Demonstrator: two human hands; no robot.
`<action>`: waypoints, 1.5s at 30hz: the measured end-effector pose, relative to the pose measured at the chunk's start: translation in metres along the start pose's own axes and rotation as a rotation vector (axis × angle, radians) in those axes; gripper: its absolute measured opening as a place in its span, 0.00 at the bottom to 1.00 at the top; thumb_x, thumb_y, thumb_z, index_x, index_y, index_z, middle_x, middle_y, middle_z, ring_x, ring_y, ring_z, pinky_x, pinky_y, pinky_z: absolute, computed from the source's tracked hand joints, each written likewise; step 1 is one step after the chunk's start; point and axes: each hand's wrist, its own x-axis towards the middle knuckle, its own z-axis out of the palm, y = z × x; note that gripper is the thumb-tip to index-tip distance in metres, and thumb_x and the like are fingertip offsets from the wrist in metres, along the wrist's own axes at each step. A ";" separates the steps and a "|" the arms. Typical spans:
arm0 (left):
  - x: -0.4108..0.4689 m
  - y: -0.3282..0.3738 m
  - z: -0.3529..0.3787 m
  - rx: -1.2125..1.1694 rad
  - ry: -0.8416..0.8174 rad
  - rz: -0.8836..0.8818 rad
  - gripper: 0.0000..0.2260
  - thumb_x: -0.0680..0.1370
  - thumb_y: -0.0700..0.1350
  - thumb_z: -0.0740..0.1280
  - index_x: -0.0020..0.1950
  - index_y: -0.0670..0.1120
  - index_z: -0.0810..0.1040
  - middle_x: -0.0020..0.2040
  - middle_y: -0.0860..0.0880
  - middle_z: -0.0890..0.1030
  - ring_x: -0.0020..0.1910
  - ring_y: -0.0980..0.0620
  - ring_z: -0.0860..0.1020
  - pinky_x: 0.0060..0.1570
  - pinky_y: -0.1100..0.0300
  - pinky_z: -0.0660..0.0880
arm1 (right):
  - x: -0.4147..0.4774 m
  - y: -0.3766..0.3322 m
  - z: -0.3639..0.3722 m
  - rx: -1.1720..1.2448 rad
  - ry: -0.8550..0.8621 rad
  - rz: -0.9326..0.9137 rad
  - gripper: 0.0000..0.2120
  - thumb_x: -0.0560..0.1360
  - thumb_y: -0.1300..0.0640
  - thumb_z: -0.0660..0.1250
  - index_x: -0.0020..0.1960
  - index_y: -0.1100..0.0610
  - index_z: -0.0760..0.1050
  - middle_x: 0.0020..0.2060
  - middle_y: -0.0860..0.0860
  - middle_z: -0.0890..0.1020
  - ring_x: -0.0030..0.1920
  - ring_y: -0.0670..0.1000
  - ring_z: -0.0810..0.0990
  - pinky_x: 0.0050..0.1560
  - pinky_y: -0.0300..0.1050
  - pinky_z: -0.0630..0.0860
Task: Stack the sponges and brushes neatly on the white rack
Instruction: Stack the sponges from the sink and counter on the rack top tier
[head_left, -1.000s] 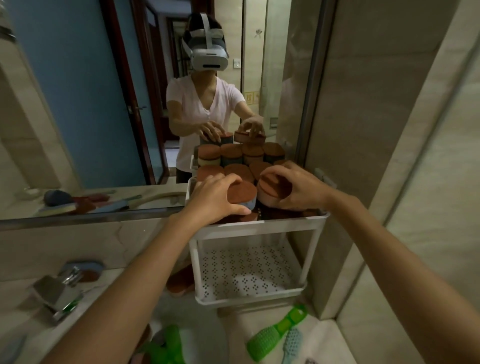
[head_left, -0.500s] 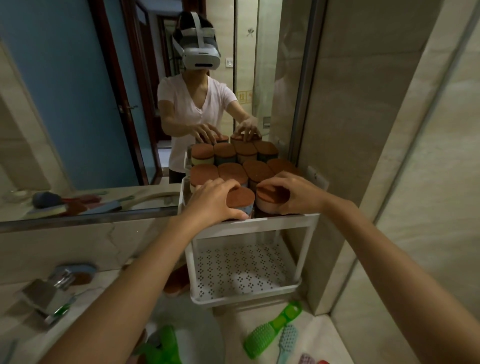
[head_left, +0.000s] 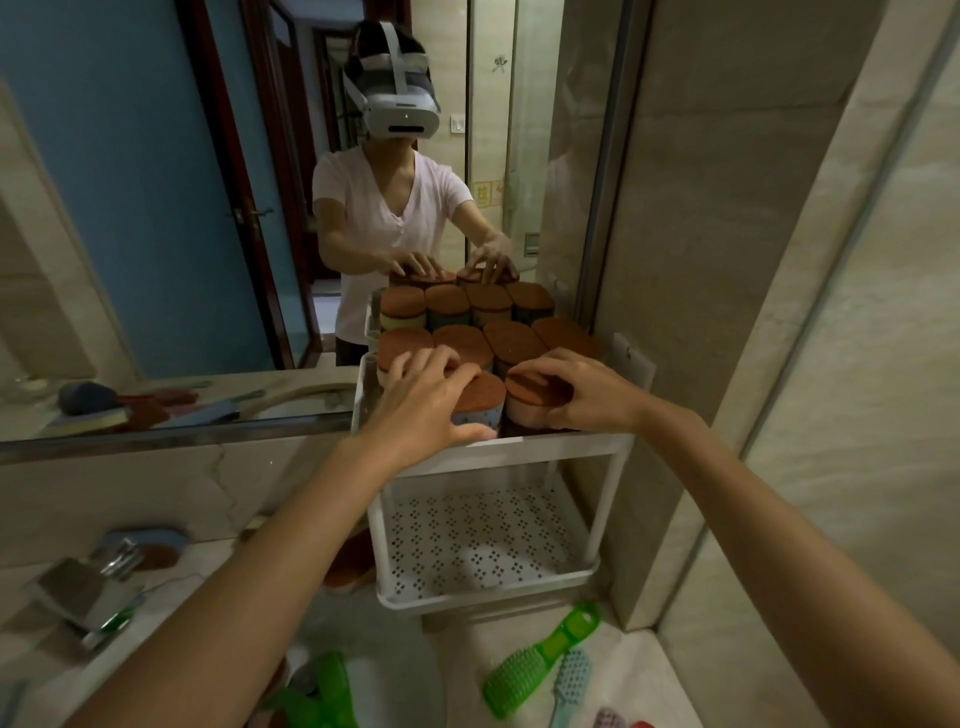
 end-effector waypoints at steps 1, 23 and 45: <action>-0.003 0.001 0.000 -0.010 0.055 -0.011 0.35 0.68 0.70 0.59 0.70 0.51 0.66 0.68 0.48 0.67 0.68 0.48 0.64 0.68 0.52 0.58 | -0.001 0.000 0.000 0.028 0.004 0.019 0.28 0.69 0.46 0.68 0.68 0.47 0.68 0.64 0.52 0.69 0.64 0.52 0.69 0.61 0.43 0.66; -0.029 -0.005 0.001 -0.372 -0.024 -0.410 0.35 0.72 0.59 0.69 0.74 0.52 0.58 0.70 0.43 0.63 0.69 0.43 0.66 0.63 0.52 0.67 | -0.017 0.003 0.020 -0.072 0.172 0.142 0.30 0.70 0.41 0.55 0.71 0.46 0.62 0.72 0.51 0.64 0.71 0.55 0.62 0.67 0.51 0.62; -0.184 -0.101 -0.031 -0.489 0.218 -0.816 0.14 0.78 0.48 0.62 0.61 0.45 0.75 0.57 0.46 0.79 0.57 0.47 0.76 0.52 0.58 0.70 | -0.005 -0.219 0.154 0.283 0.468 -0.351 0.18 0.70 0.55 0.56 0.51 0.64 0.78 0.47 0.59 0.80 0.41 0.56 0.80 0.40 0.41 0.73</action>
